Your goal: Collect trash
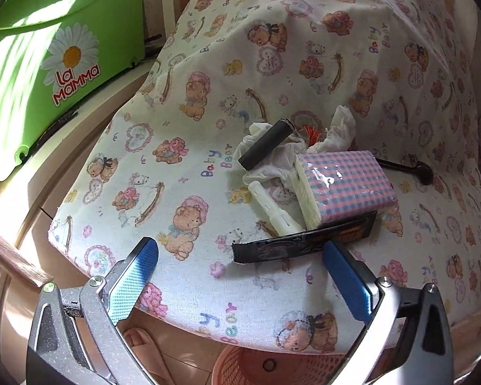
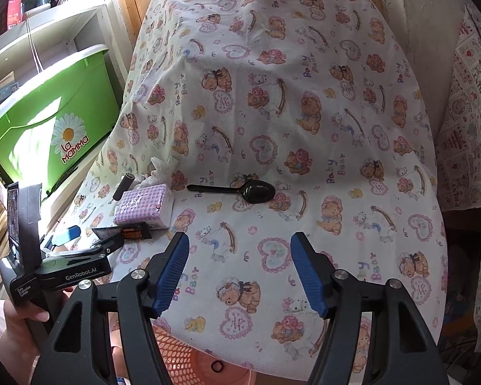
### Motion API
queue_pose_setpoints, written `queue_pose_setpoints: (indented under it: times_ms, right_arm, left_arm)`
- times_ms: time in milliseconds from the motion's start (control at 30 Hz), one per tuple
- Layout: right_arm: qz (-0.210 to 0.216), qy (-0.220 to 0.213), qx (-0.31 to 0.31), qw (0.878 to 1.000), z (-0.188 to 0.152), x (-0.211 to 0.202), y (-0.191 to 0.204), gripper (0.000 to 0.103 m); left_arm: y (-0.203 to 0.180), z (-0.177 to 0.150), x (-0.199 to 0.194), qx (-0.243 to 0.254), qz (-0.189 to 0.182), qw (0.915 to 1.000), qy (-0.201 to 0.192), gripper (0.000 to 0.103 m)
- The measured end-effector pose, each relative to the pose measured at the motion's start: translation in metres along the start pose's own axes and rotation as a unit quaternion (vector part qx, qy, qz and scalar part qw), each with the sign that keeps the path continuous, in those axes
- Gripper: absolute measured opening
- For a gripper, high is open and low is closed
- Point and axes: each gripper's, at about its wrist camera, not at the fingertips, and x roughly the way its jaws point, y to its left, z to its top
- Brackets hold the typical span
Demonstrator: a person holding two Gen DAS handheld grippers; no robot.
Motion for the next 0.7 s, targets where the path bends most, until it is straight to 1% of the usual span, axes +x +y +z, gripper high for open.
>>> queue_pose_setpoints:
  times_ms: [33, 133, 200, 233, 267, 333, 467, 533, 600, 633, 667, 700]
  right_arm:
    - [0.000, 0.000, 0.000, 1.000, 0.000, 0.000, 0.000, 0.068]
    - [0.000, 0.002, 0.001, 1.000, -0.001, 0.000, 0.000, 0.068]
    - [0.000, 0.004, 0.001, 1.000, -0.001, 0.002, 0.000, 0.068]
    - [0.001, 0.005, 0.001, 1.000, -0.001, 0.002, 0.000, 0.068]
    - [0.001, 0.006, 0.002, 1.000, -0.001, 0.003, 0.000, 0.068]
    - [0.004, 0.007, 0.001, 1.000, -0.001, 0.004, 0.001, 0.068]
    - [0.008, 0.010, -0.003, 1.000, -0.002, 0.005, 0.004, 0.068]
    - [0.010, 0.012, -0.004, 1.000, -0.003, 0.006, 0.005, 0.068]
    - [0.014, 0.013, -0.003, 1.000, -0.003, 0.006, 0.005, 0.068]
    - [0.016, 0.014, -0.004, 1.000, -0.003, 0.006, 0.005, 0.068]
    - [0.016, 0.014, -0.005, 1.000, -0.003, 0.006, 0.006, 0.068]
    - [0.016, 0.015, -0.006, 1.000, -0.003, 0.006, 0.006, 0.068]
  left_arm:
    - [0.000, 0.001, 0.001, 0.003, 0.000, 1.0000, 0.001, 0.102]
    - [-0.010, 0.000, 0.000, 0.042, 0.006, 0.9991, -0.010, 0.098]
    - [-0.020, -0.001, -0.003, 0.064, -0.003, 0.9978, -0.017, 0.089]
    - [-0.027, -0.002, -0.006, 0.074, -0.008, 0.9970, -0.020, 0.086]
    - [-0.032, -0.003, -0.007, 0.087, -0.004, 0.9960, -0.022, 0.081]
    - [-0.043, -0.003, -0.009, 0.109, 0.015, 0.9934, -0.030, 0.078]
    - [-0.057, 0.000, -0.014, 0.155, 0.025, 0.9865, -0.045, 0.077]
    - [-0.060, 0.002, -0.017, 0.168, 0.027, 0.9843, -0.049, 0.081]
    - [-0.064, 0.003, -0.017, 0.187, 0.014, 0.9814, -0.041, 0.085]
    - [-0.066, 0.002, -0.015, 0.198, 0.009, 0.9795, -0.034, 0.085]
    - [-0.069, -0.001, -0.013, 0.217, 0.005, 0.9760, -0.025, 0.085]
    - [-0.070, -0.003, -0.012, 0.225, 0.006, 0.9739, -0.028, 0.085]
